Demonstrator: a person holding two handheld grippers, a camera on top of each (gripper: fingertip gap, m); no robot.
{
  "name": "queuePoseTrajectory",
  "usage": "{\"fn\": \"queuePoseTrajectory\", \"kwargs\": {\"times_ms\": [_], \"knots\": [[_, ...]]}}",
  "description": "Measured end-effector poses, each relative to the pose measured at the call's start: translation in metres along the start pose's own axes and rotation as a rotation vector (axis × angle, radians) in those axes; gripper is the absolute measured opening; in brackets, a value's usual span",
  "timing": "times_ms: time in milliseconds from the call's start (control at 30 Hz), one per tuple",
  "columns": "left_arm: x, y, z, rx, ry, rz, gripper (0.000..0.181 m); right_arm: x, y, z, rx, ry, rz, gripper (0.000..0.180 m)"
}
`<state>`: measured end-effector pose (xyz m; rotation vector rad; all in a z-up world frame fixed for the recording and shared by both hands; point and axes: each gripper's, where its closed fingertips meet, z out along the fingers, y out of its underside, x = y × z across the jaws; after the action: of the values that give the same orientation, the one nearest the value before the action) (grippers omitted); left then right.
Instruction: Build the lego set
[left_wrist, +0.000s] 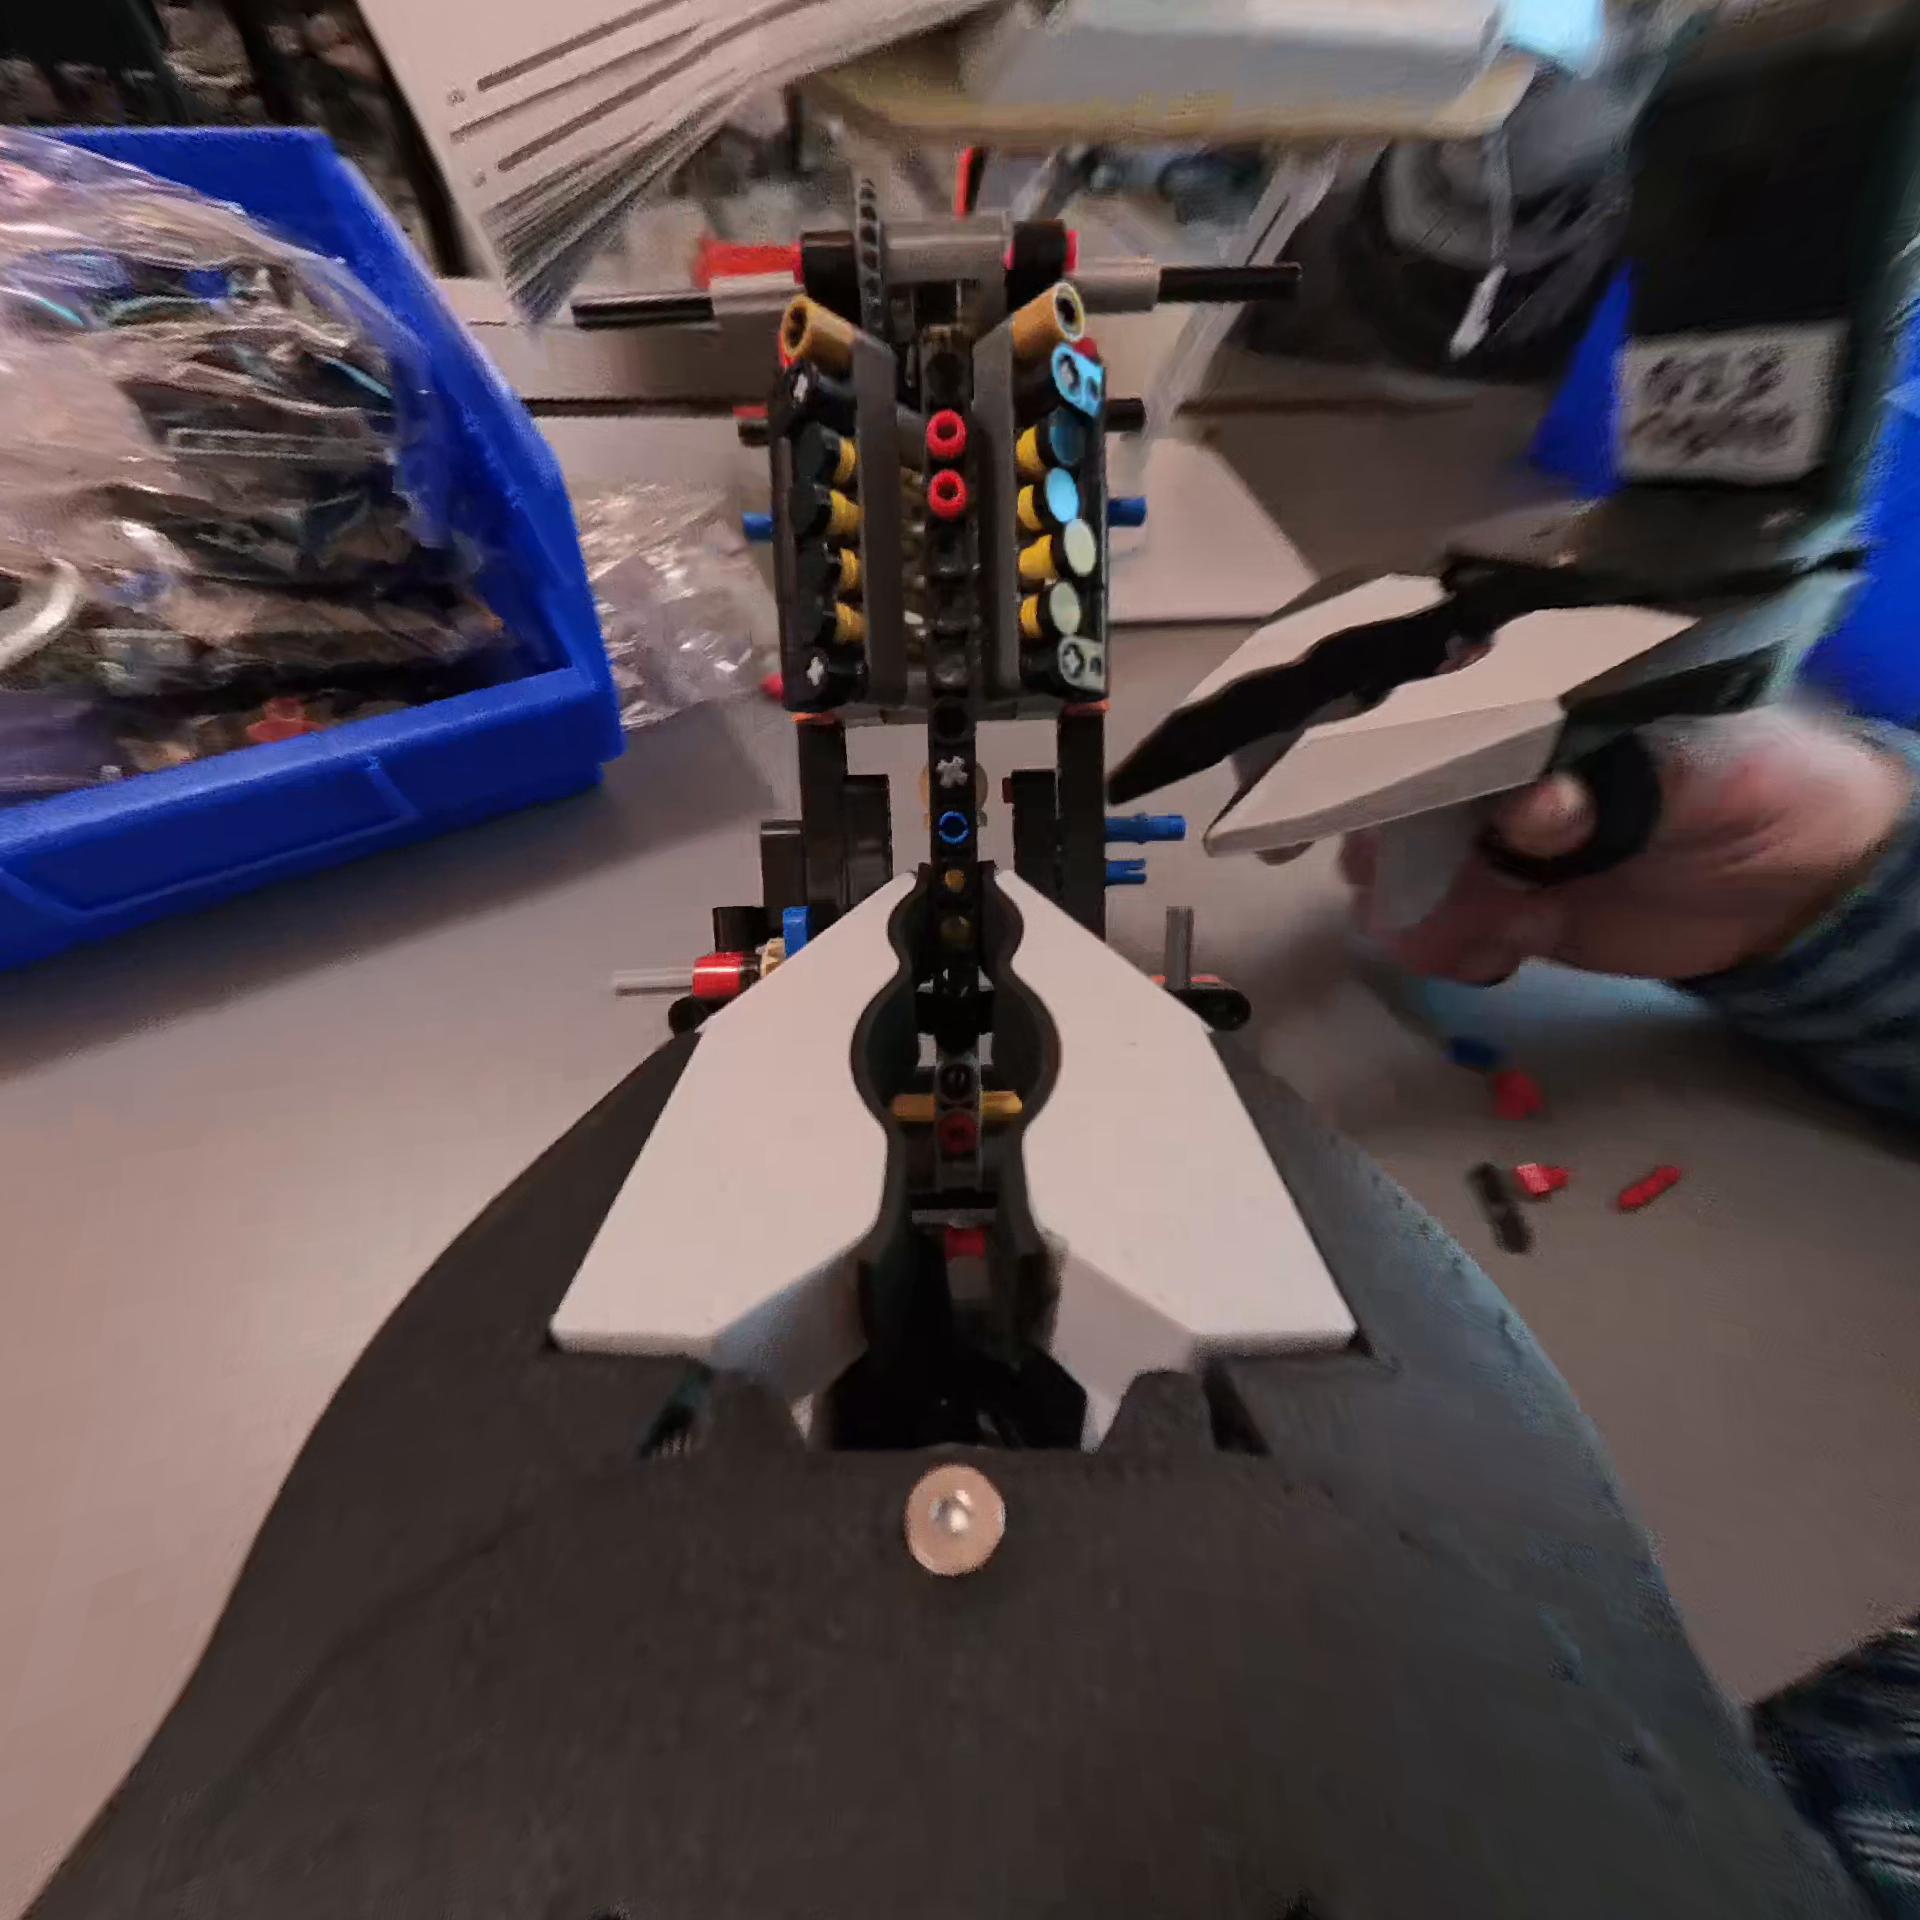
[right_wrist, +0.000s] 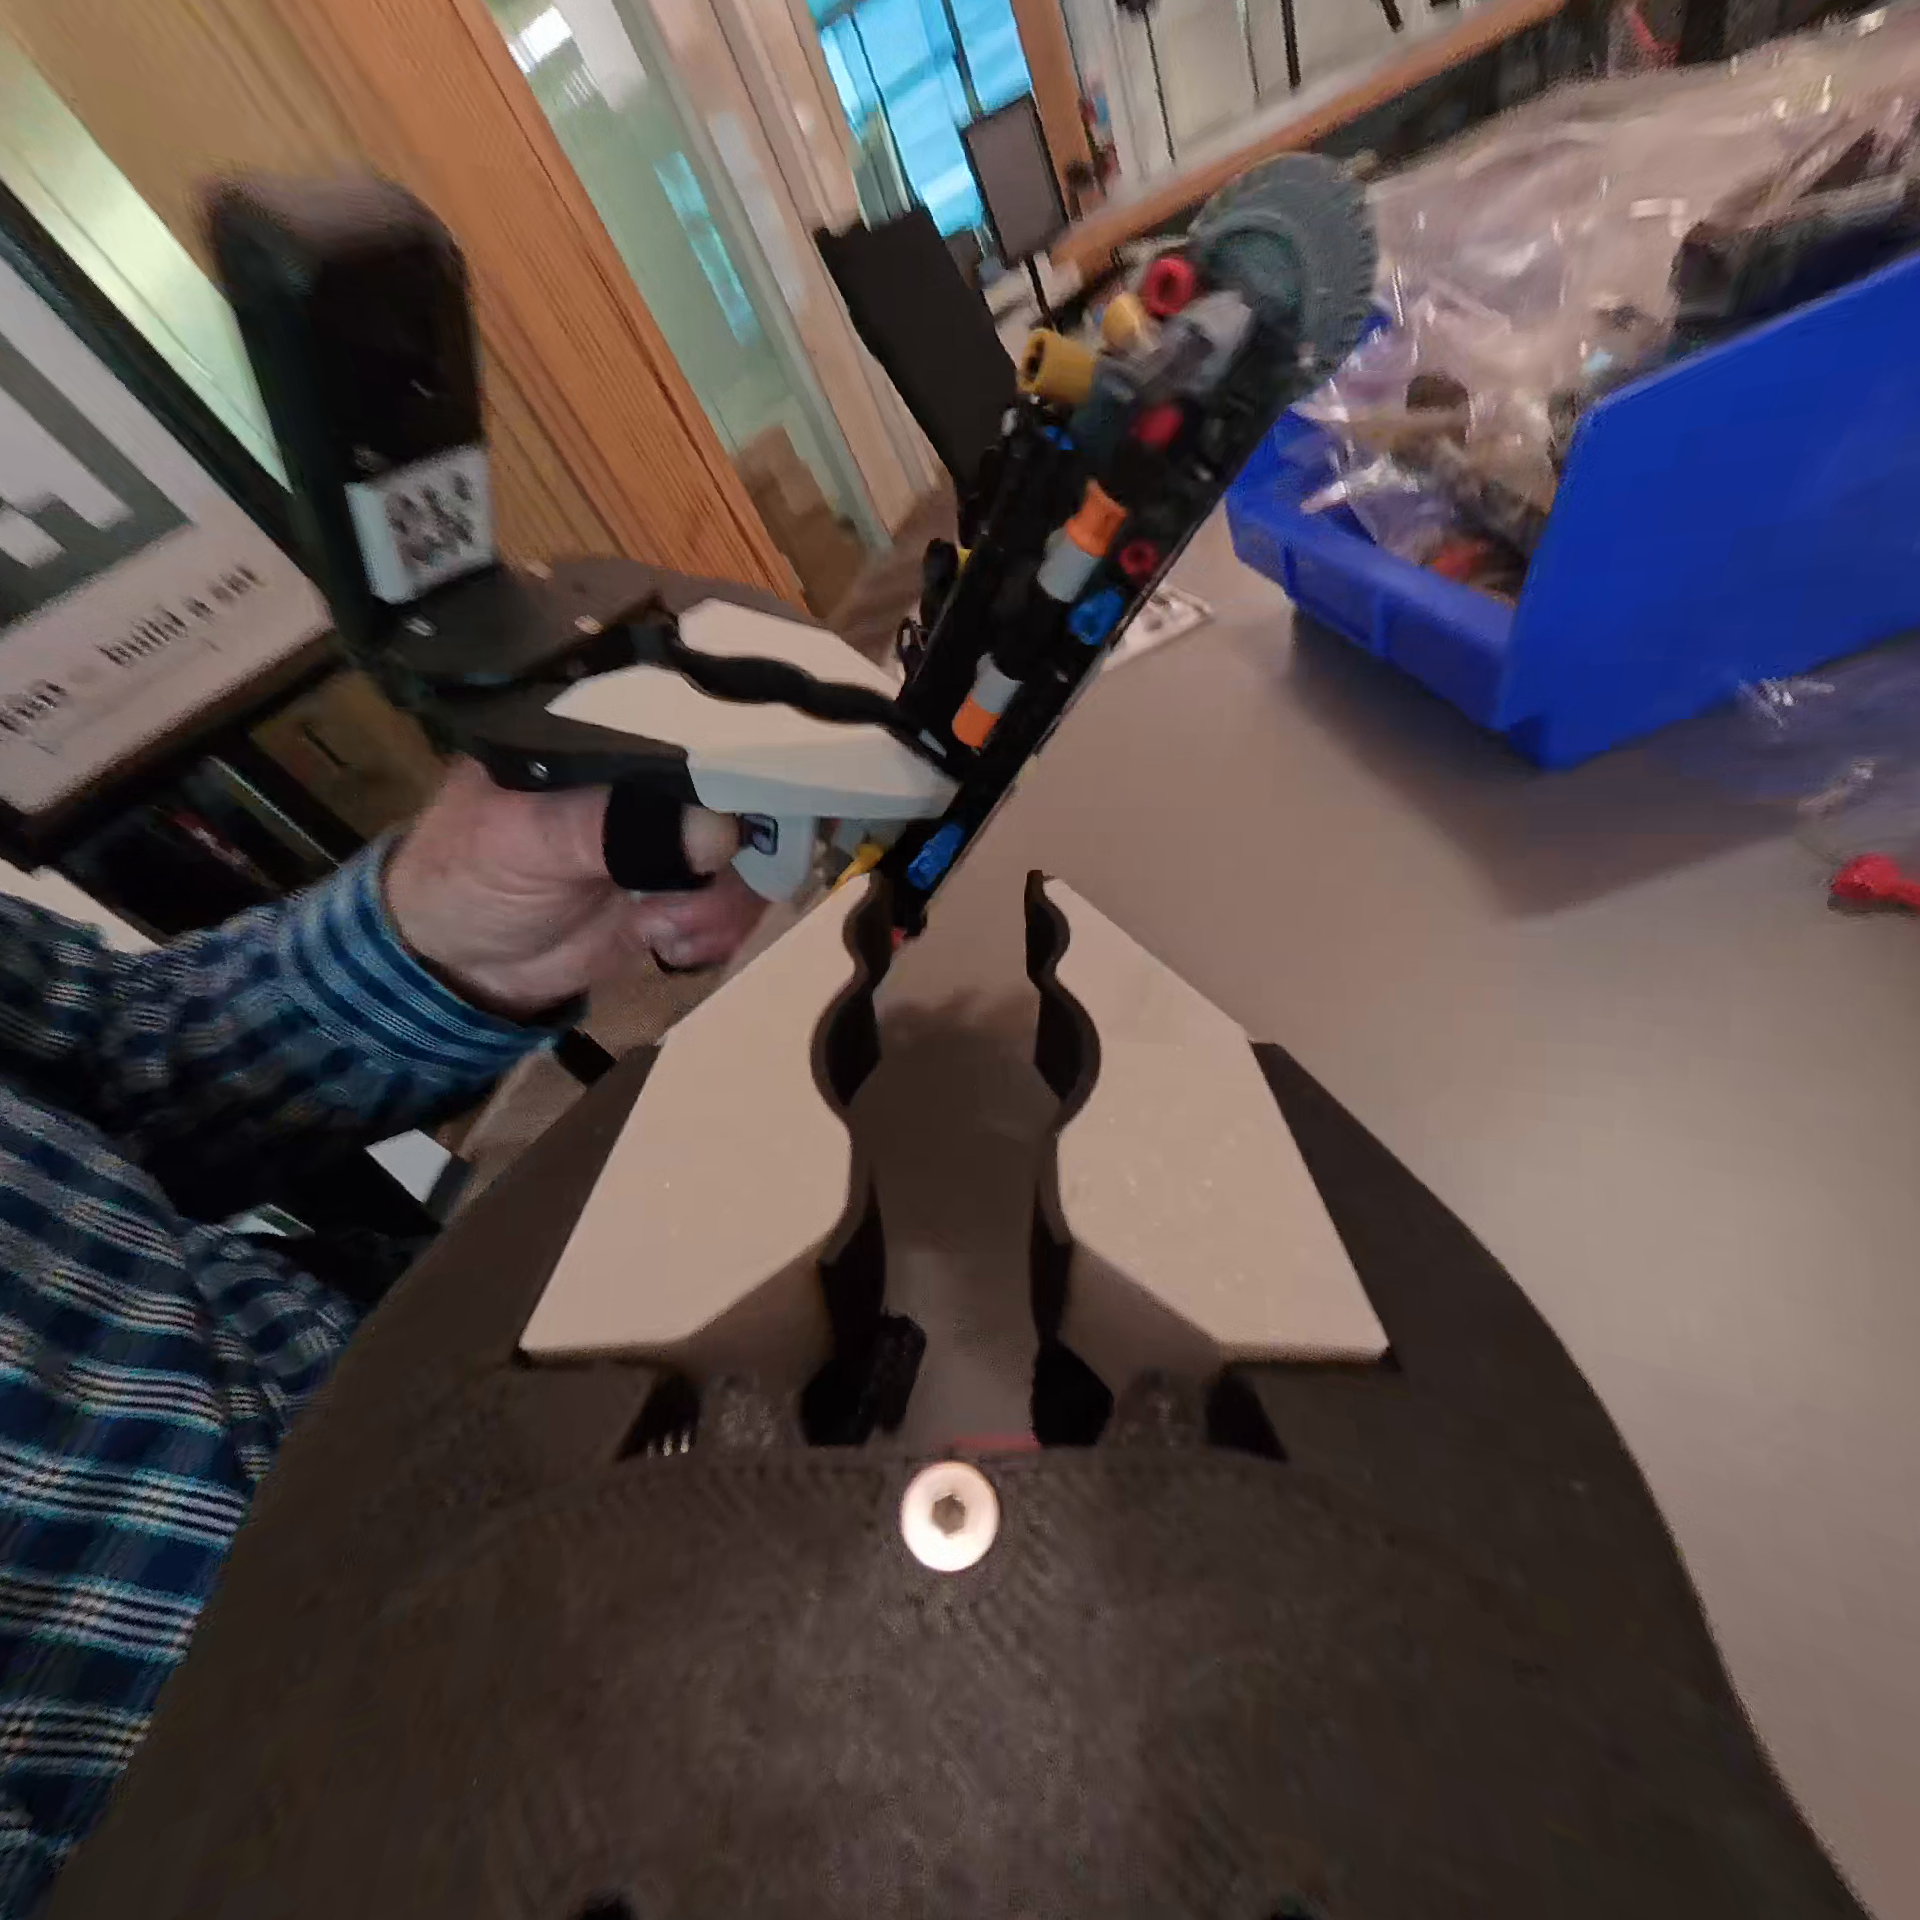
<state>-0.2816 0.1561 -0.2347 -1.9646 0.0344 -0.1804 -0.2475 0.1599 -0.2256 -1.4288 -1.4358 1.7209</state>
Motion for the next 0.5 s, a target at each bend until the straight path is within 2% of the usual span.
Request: {"fn": "queuePoseTrajectory", "kwargs": {"times_ms": [33,300,500], "knots": [[0.003,-0.002,0.000,0.015,0.034,-0.030,0.005,-0.002,-0.005,-0.002,0.026,-0.031,0.006,0.024],[0.027,-0.017,-0.003,0.112,0.214,-0.138,0.004,-0.018,-0.020,-0.007,0.107,-0.239,0.035,0.034],[0.037,-0.022,-0.004,0.149,0.285,-0.184,0.004,-0.029,-0.026,-0.012,0.144,-0.328,0.042,0.027]]}}
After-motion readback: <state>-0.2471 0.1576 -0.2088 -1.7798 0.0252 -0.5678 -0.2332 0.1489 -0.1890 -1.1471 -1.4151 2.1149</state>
